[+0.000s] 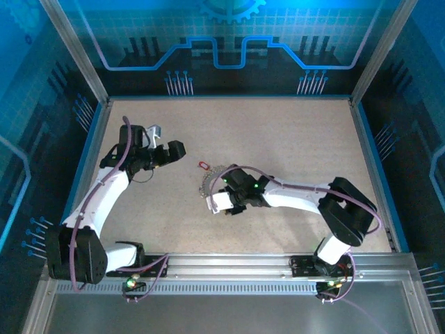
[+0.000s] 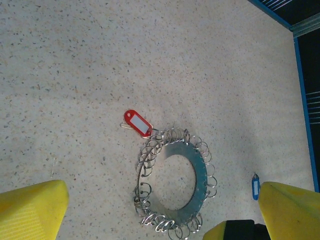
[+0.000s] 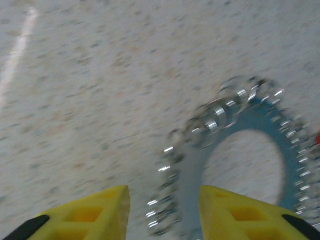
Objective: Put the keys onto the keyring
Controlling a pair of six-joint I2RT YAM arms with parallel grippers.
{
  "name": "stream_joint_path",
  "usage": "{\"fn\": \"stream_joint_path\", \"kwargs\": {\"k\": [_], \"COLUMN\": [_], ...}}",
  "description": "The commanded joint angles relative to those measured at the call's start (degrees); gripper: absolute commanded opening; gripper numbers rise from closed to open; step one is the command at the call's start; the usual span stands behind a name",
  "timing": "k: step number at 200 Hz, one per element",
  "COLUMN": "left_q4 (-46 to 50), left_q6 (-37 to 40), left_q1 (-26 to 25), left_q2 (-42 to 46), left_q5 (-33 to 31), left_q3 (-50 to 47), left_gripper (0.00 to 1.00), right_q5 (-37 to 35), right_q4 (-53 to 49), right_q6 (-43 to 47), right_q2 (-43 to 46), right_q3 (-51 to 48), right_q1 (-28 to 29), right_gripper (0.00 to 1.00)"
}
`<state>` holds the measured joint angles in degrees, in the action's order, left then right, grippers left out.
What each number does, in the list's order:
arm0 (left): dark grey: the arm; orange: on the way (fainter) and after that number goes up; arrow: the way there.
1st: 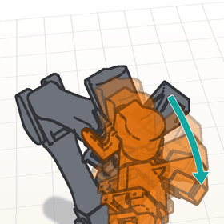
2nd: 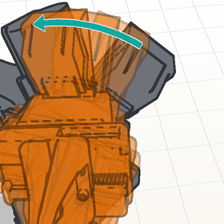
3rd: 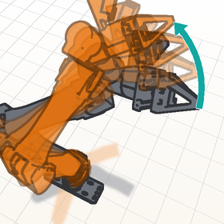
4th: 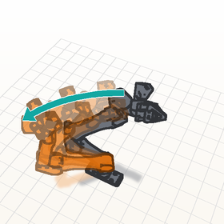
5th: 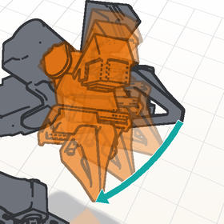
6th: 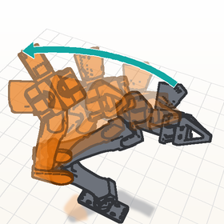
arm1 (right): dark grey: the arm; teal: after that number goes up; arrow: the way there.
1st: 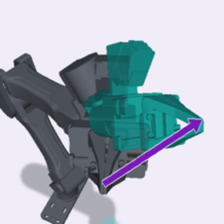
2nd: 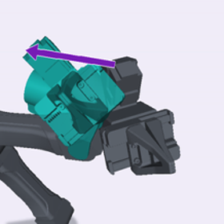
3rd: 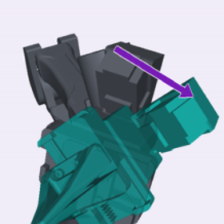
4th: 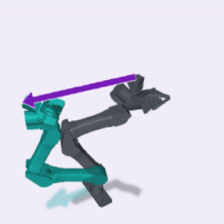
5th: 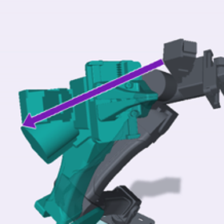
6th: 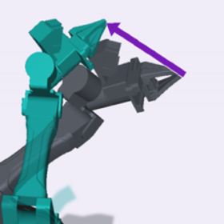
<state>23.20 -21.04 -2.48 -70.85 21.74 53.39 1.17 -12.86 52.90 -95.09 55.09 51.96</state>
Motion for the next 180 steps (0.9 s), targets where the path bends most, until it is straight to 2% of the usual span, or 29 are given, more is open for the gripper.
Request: {"fn": "stream_joint_path", "kwargs": {"k": [1, 29, 73, 108, 164, 180], "left_q4": [-0.3, 3.0, 6.7, 7.1, 6.5, 6.5], "left_q6": [0.0, 2.5, 7.5, 8.1, 8.0, 8.1], "left_q1": [0.5, 0.6, 0.6, 0.6, 0.6, 0.6], "left_q2": [1.7, 4.0, 8.4, 9.5, 10.3, 11.1], "left_q5": [-0.5, -0.3, -3.2, -4.1, -5.0, -5.9], "left_q3": [-1.0, 1.1, 1.3, -1.3, -2.7, -3.1], "left_gripper": [0.99, 0.99, 0.99, 0.99, 0.99, 0.99], "right_q5": [-1.6, -2.1, 4.6, 1.0, -0.2, -1.2], "right_q4": [0.3, -0.8, -9.8, -6.4, -7.6, -7.4], "right_q6": [2.4, 3.8, 4.0, 2.7, 2.7, 2.6], "right_q2": [-3.0, -5.6, -5.4, -6.7, -8.4, -8.7], "right_q3": [3.7, 4.5, 5.4, 4.6, 8.0, 8.1], "right_q1": [0.0, 0.2, -0.4, -0.8, -0.7, -0.6], "right_gripper": [0.32, 0.28, 0.38, 0.39, 0.33, 0.24]}}
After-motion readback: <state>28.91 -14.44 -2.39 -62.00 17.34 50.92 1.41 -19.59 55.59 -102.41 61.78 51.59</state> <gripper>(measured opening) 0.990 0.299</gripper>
